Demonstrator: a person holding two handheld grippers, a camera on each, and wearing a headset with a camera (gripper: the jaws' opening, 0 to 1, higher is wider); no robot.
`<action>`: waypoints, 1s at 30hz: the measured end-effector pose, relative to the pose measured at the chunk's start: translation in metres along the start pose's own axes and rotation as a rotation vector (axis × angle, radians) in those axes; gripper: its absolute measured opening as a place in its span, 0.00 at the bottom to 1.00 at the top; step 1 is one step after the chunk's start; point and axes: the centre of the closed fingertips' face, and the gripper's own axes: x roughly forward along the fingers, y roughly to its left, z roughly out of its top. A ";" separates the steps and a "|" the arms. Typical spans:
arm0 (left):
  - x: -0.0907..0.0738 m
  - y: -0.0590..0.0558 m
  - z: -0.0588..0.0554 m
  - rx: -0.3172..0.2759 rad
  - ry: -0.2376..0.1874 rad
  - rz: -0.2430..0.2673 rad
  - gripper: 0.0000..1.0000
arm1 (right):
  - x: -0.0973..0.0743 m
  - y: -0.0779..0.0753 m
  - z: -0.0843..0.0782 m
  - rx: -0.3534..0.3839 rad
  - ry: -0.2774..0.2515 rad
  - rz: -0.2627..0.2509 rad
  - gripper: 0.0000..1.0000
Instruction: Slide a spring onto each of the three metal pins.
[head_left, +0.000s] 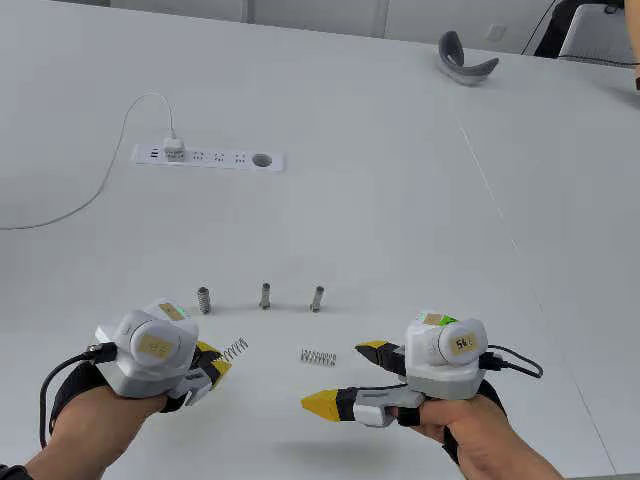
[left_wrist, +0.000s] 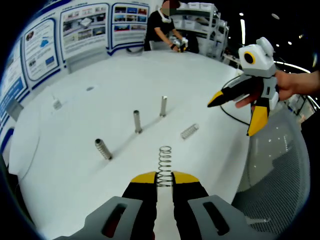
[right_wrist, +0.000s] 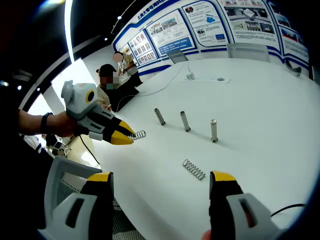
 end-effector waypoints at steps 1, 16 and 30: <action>-0.001 -0.001 0.000 0.002 0.000 -0.002 0.10 | 0.000 0.000 0.000 -0.001 -0.001 0.001 0.80; -0.020 -0.018 0.013 0.052 -0.030 -0.036 0.10 | 0.011 0.012 0.008 0.003 -0.013 0.032 0.79; -0.028 -0.026 0.029 0.111 -0.052 -0.065 0.10 | 0.017 0.025 0.021 0.018 -0.022 0.091 0.68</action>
